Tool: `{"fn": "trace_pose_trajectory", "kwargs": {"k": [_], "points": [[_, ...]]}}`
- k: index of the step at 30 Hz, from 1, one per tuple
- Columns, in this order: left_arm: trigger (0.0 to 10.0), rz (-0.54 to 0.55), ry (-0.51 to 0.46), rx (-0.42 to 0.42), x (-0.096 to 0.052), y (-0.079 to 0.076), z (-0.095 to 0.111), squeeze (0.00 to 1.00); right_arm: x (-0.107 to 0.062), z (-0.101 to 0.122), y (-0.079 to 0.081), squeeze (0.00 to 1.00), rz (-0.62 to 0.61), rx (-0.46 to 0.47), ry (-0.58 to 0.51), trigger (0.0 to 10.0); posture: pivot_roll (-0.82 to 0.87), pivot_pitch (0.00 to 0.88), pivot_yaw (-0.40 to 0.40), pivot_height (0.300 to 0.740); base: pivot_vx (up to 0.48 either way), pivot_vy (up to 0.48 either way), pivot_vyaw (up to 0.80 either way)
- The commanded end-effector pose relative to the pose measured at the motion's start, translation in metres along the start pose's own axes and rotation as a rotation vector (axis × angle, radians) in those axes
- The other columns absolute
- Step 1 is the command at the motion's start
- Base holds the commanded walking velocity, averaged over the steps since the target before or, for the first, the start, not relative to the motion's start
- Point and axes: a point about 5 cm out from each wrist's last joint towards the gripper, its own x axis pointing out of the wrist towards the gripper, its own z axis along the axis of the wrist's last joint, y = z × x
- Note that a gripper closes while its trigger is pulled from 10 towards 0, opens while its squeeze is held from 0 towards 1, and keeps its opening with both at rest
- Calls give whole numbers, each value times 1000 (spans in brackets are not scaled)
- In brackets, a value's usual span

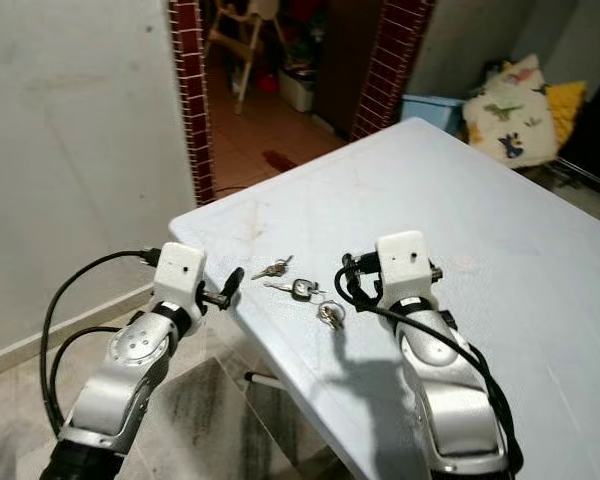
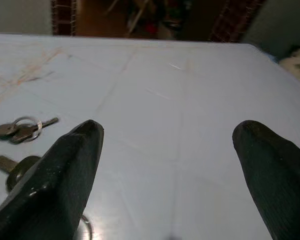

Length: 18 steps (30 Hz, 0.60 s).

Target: Hang keys on a hook

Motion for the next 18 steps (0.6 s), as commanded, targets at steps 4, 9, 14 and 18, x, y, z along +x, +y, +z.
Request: {"fn": "trace_pose_trajectory", "kwargs": {"k": [4, 9, 14, 18], "points": [[10000, -38, 11, 31, -9, -4, -2, 0, 7, -10, -12, 0, -23, -16, 76, 10000, 21, 30, -98, 740, 0, 0, 0], [10000, -34, 22, 47, -11, 0, -3, 0, 10, -13, -14, 0, -27, -25, 109, 10000, 36, 21, -88, 740, 0, 0, 0], [10000, -40, 7, 49, -7, -1, 4, 0, 9, -20, -5, 0, 13, -9, 137, 10000, 38, 6, -71, 740, 0, 0, 0], [10000, -56, -11, 96, -3, -4, 9, 0, 7, -28, 7, 0, 118, -23, 181, 10000, 37, 0, -58, 740, 0, 0, 0]]}}
